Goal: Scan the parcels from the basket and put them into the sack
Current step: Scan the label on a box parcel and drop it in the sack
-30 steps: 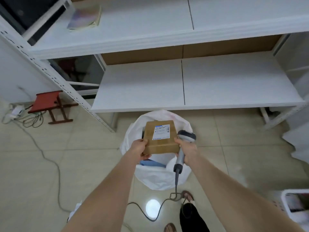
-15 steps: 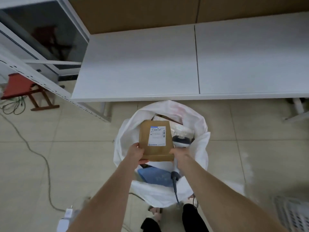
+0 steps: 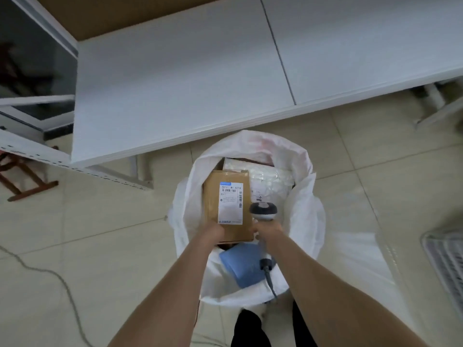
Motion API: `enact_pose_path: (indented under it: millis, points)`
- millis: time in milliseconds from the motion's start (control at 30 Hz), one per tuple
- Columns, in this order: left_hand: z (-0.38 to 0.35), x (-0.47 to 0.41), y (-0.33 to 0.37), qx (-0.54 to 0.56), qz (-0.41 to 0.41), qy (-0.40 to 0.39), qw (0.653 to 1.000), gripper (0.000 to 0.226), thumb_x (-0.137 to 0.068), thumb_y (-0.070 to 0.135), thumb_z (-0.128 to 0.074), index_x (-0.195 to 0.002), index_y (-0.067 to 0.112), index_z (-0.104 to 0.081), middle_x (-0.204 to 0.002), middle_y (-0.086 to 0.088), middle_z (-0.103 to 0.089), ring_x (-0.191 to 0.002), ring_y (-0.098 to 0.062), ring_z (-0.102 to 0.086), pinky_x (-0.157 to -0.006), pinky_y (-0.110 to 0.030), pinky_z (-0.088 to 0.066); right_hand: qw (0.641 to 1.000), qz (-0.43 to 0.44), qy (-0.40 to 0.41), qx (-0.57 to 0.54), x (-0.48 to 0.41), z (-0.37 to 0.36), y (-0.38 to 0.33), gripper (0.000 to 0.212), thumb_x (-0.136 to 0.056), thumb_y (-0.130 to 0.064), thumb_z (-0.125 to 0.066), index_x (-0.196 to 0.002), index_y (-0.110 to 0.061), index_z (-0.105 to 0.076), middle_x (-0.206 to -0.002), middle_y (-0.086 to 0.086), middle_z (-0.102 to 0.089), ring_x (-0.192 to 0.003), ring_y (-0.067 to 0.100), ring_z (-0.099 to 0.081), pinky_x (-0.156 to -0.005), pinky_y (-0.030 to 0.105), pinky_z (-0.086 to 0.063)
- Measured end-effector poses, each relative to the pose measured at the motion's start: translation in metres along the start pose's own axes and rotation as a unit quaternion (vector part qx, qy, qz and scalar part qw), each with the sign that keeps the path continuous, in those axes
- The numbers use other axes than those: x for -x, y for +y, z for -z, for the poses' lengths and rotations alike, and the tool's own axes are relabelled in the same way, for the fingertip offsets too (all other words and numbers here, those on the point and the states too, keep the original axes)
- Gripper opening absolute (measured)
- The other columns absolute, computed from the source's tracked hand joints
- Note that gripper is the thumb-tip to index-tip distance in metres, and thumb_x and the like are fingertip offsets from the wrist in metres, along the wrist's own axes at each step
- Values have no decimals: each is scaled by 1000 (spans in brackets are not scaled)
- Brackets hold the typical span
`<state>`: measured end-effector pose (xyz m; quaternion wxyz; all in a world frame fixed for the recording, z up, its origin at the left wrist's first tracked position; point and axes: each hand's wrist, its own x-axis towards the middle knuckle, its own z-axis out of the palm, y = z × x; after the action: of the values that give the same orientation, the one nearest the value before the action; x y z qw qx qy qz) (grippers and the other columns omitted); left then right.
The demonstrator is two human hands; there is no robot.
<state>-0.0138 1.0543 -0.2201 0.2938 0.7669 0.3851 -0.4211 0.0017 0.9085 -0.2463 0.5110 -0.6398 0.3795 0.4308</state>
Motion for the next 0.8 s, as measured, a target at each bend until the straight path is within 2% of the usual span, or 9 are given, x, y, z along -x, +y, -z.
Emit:
enact_pose_path:
  millis: [67, 167, 300, 400, 467, 567, 633, 733, 800]
  points:
    - [4, 11, 6, -4, -19, -10, 1000, 39, -97, 12, -39, -136, 10, -47, -134, -13, -51, -119, -30, -50, -101, -37, -42, 999, 3, 5, -48, 17, 6, -3, 17, -78, 10, -62, -72, -5, -55, -84, 17, -60, -93, 34, -67, -73, 37, -54]
    - [16, 38, 27, 25, -48, 2, 999, 37, -94, 5, -43, -130, 6, -52, -133, -13, -52, -118, -31, -51, -98, -37, -44, 992, 23, 30, -123, 50, 24, -10, 17, -77, 10, -62, -71, -5, -55, -71, 14, -58, -65, 23, -61, -51, 24, -47]
    - [29, 88, 65, 32, -101, 32, 994, 39, -95, 5, -44, -132, 9, -53, -137, -13, -49, -123, -32, -48, -103, -38, -43, 966, 65, 27, -247, 107, 59, -19, 20, -78, 10, -60, -65, -5, -55, -57, 11, -56, -49, 18, -51, -52, 26, -45]
    - [23, 132, 98, 11, -159, 35, 987, 21, -94, 7, -45, -100, 9, -65, -118, -15, -57, -109, -32, -54, -93, -35, -48, 936, 104, 18, -335, 150, 96, -16, 18, -82, 9, -58, -70, -5, -57, -56, 9, -55, -48, 17, -50, -48, 25, -40]
    - [11, 164, 122, -12, -202, 25, 979, 20, -93, 5, -46, -80, 13, -60, -105, -13, -57, -104, -32, -56, -86, -33, -47, 922, 122, 28, -366, 177, 124, -10, 18, -84, 8, -57, -73, -6, -56, -56, 8, -55, -46, 16, -50, -46, 24, -38]
    - [-20, 215, 155, -50, -262, 8, 964, 19, -92, 5, -48, -85, 18, -61, -92, -2, -54, -100, -28, -55, -86, -31, -46, 901, 149, 53, -403, 212, 169, 4, 17, -85, 7, -55, -74, -6, -53, -52, 6, -51, -39, 13, -48, -42, 21, -35]
    - [-48, 247, 172, -59, -292, -7, 955, 23, -91, 5, -47, -80, 20, -60, -92, -4, -56, -97, -26, -53, -83, -29, -44, 891, 162, 75, -418, 234, 201, 18, 15, -87, 5, -54, -77, -6, -51, -52, 8, -49, -35, 13, -46, -38, 19, -34]
    - [-99, 295, 192, -70, -314, -22, 946, 30, -91, 6, -50, -115, 13, -65, -120, -9, -60, -113, -29, -53, -95, -34, -45, 865, 165, 103, -462, 263, 254, 50, 14, -88, 2, -55, -78, -6, -50, -54, 10, -50, -34, 13, -45, -39, 19, -35]
    - [-137, 329, 203, -88, -334, -27, 938, 36, -91, 7, -51, -126, 13, -60, -128, -9, -59, -118, -29, -52, -99, -36, -45, 845, 166, 118, -495, 282, 291, 75, 12, -88, 0, -56, -82, -8, -50, -54, 10, -51, -35, 12, -46, -42, 19, -35]
